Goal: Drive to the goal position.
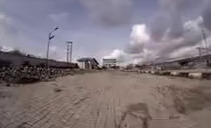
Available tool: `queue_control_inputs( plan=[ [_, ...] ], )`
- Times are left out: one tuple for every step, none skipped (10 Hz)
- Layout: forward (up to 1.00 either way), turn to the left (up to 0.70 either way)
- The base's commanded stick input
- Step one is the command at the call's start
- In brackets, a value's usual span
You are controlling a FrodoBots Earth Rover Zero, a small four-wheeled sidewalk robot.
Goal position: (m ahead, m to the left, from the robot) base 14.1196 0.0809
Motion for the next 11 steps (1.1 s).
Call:
queue_control_inputs(
  plan=[
    [1.0,0.0],
    [1.0,0.0],
    [1.0,0.0],
    [1.0,0.0],
    [1.0,0.0],
    [1.0,0.0],
    [1.0,0.0],
    [1.0,0.0],
    [1.0,0.0],
    [1.0,0.0],
    [1.0,0.0]
  ],
)
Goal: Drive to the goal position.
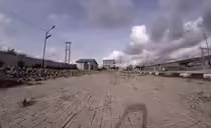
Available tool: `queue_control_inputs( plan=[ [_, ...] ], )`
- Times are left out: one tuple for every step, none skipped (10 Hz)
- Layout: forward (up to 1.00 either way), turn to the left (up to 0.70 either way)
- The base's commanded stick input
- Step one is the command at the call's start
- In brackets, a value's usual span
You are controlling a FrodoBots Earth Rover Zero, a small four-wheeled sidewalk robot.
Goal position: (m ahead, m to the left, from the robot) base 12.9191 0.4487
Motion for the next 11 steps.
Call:
queue_control_inputs(
  plan=[
    [1.0,0.0],
    [1.0,0.0],
    [1.0,0.0],
    [1.0,0.0],
    [1.0,0.0],
    [1.0,0.0],
    [1.0,0.0],
    [1.0,0.0],
    [1.0,0.0],
    [1.0,0.0],
    [1.0,0.0]
  ],
)
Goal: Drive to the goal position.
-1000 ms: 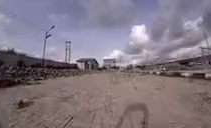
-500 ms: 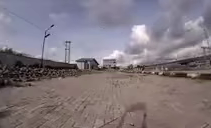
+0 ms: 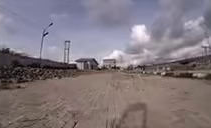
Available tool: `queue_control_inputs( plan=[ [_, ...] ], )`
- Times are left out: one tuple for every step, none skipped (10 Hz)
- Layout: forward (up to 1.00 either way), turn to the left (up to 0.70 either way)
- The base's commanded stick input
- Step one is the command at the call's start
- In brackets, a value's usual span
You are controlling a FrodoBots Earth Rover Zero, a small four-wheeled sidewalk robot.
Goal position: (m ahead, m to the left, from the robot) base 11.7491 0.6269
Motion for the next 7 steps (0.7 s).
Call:
queue_control_inputs(
  plan=[
    [1.0,0.0],
    [1.0,0.0],
    [1.0,0.0],
    [1.0,0.0],
    [1.0,0.0],
    [1.0,0.0],
    [1.0,0.0]
  ],
)
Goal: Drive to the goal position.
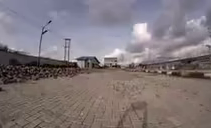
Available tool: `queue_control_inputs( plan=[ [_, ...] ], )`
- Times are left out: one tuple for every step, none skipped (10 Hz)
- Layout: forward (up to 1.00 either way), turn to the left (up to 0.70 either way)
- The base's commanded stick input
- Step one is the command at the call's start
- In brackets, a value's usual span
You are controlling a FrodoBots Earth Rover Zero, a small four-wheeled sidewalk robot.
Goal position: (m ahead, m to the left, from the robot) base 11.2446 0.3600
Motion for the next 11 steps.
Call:
queue_control_inputs(
  plan=[
    [1.0,0.0],
    [1.0,0.0],
    [1.0,0.0],
    [1.0,0.0],
    [1.0,0.0],
    [1.0,0.0],
    [1.0,0.0],
    [1.0,0.0],
    [1.0,0.0],
    [1.0,0.0],
    [1.0,0.0]
  ],
)
